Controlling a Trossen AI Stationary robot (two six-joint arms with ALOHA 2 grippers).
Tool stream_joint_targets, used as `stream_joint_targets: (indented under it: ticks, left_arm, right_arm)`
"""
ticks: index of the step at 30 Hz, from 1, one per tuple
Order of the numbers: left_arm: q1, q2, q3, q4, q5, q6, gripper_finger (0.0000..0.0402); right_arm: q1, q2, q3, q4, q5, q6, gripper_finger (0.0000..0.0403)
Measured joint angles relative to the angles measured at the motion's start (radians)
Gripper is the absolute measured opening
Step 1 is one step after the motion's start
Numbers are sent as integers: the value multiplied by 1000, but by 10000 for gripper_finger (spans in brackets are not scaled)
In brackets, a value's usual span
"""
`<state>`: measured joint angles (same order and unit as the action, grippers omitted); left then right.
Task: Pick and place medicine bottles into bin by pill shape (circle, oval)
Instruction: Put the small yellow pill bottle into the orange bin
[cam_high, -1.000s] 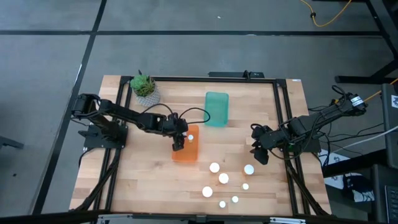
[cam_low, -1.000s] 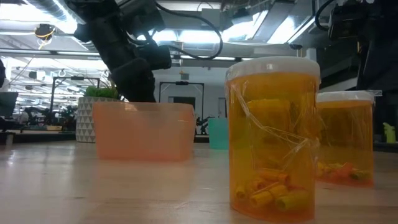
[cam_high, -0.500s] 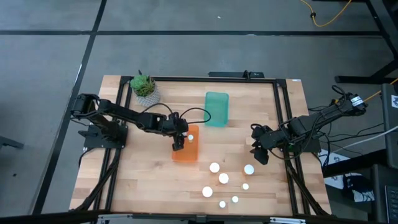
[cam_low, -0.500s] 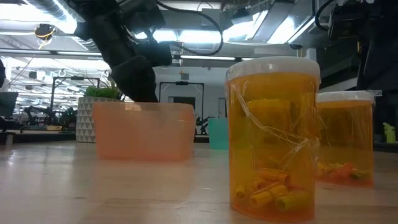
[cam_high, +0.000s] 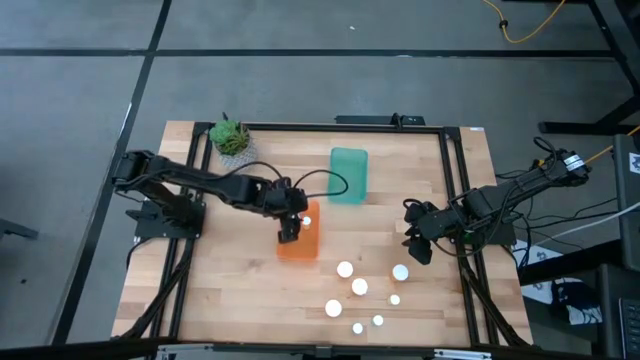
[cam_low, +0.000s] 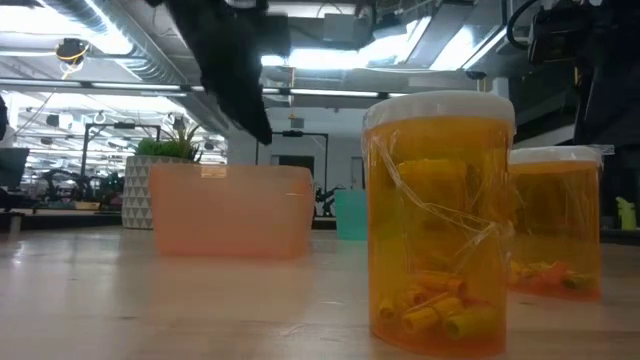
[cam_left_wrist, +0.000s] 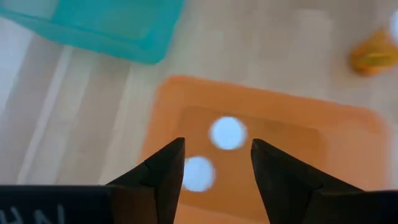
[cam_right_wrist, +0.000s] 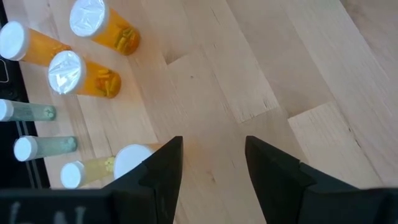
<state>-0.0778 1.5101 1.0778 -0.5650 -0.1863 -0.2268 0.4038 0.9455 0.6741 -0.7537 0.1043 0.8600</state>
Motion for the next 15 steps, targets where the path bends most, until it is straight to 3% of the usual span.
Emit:
stream_joint_targets:
  ticks: [6, 15]
  left_arm:
    - [-102, 0, 41, -28, 6, -23, 172]
    - [-243, 0, 41, -27, 6, -188, 171]
  right_arm:
    - [0, 0, 0, 1, 0, -2, 177]
    - [0, 0, 0, 1, 0, -1, 177]
